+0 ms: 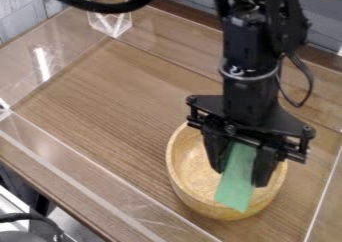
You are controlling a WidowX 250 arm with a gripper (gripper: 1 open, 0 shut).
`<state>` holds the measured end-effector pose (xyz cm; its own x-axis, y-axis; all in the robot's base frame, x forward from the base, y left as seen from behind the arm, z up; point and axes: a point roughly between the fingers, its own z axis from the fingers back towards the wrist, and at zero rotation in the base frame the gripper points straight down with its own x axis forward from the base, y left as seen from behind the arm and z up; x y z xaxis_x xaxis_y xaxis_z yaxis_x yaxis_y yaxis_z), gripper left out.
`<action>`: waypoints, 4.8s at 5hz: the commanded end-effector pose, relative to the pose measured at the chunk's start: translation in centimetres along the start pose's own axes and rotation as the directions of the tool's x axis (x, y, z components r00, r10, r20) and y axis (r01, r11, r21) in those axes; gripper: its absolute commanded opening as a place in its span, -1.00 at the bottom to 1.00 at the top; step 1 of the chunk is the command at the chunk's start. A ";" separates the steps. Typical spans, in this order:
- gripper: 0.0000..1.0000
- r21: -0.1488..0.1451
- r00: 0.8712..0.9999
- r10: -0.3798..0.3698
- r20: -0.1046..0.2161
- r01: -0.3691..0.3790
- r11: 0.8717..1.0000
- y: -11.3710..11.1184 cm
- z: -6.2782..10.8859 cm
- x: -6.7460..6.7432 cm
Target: Put the green block in the brown bowl
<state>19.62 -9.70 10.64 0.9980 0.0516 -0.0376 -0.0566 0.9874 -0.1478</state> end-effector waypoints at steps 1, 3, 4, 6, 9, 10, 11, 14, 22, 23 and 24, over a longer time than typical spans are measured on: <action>-1.00 -0.023 0.999 -0.002 0.047 0.003 1.000 -0.1 1.4 0.6; -1.00 -0.026 0.999 0.001 0.051 0.001 1.000 0.0 1.7 0.9; -1.00 -0.027 0.999 0.001 0.054 0.001 1.000 0.1 1.8 1.0; -1.00 -0.027 0.998 0.000 0.060 0.001 1.000 0.2 2.3 1.4; -1.00 -0.018 0.996 -0.025 0.084 0.026 0.999 0.3 3.7 4.2; -1.00 -0.014 0.994 -0.022 0.104 0.024 1.000 0.7 4.6 5.9; -1.00 -0.006 0.990 -0.020 0.137 0.021 1.000 1.4 6.4 7.9; -1.00 0.002 0.982 -0.073 0.174 0.074 0.997 2.5 8.0 7.3; -1.00 0.019 0.975 -0.114 0.193 0.112 0.993 -0.8 1.7 0.0; -1.00 0.016 0.975 -0.109 0.193 0.108 0.994 -0.8 0.8 -0.1; -1.00 0.006 0.978 -0.097 0.183 0.097 0.995 -0.6 0.5 -0.4</action>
<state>18.88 -10.09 10.59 0.9910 -0.0224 0.1317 0.0401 0.9903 -0.1332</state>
